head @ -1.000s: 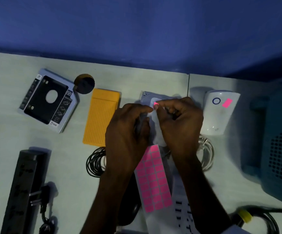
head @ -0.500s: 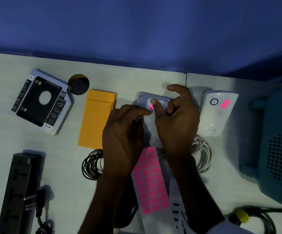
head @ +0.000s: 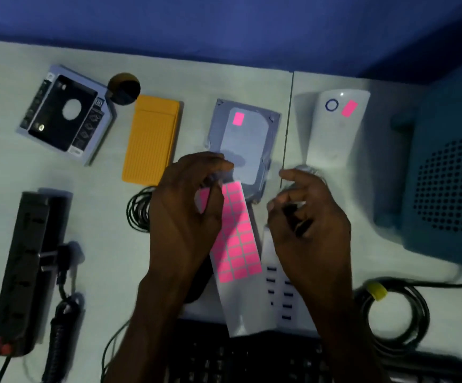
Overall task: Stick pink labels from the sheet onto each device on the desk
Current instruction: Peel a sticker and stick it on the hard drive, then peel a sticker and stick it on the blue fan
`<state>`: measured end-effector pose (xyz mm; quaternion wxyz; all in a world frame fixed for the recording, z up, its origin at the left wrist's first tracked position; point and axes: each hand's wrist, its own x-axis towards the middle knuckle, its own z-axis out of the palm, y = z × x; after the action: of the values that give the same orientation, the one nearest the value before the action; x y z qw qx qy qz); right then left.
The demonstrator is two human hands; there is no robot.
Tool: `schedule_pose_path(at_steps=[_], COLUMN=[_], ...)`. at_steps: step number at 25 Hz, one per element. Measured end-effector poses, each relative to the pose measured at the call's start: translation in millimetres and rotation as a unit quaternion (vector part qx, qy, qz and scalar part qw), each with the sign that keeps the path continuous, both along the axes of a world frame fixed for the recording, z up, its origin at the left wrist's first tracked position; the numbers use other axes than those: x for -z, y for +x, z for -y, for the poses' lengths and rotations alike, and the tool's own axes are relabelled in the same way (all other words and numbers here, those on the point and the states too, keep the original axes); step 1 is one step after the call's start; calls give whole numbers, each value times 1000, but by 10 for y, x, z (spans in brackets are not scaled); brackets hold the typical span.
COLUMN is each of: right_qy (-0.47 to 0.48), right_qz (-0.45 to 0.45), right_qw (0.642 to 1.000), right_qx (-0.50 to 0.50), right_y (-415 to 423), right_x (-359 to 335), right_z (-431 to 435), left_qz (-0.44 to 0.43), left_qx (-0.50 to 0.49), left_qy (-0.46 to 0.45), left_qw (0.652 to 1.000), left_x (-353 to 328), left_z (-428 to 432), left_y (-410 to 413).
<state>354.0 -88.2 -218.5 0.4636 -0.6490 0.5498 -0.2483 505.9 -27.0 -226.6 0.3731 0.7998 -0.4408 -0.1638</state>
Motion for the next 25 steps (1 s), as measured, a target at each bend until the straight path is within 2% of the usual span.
schedule_pose_path(at_steps=[5,7,10,14,17,20,25], right_qy=[28,32,38,37,27,17,-23], right_qz=[-70,-89,-102,-85,-76,-53,-23], right_qw=[996,992,987,986,985,986,984], right_qx=[-54,-86,-120,-140,-150,-155,-173], right_y=[-467,-595,-664,-688,-716,-696,-549], right_x=[-63,-21,5,30,76,75,65], right_z=[-555,-684,-744,-774,-806,-846,-952], left_qz=[-41,-10,33,9,-58,-164,-300], left_qx=[-39,-63,-90,-129,-190,-242,-246], left_qy=[34,90,171,180,135,85,25], left_qw=[998,994,981,975,971,952,921], left_x=[-125,-164,-157,-108,-31,61,-9], left_z=[-602,-877,-1206,-1333,-1251,-1216,-1214], left_y=[-493,-707,-941,-1118,-1115,-1075,-1120])
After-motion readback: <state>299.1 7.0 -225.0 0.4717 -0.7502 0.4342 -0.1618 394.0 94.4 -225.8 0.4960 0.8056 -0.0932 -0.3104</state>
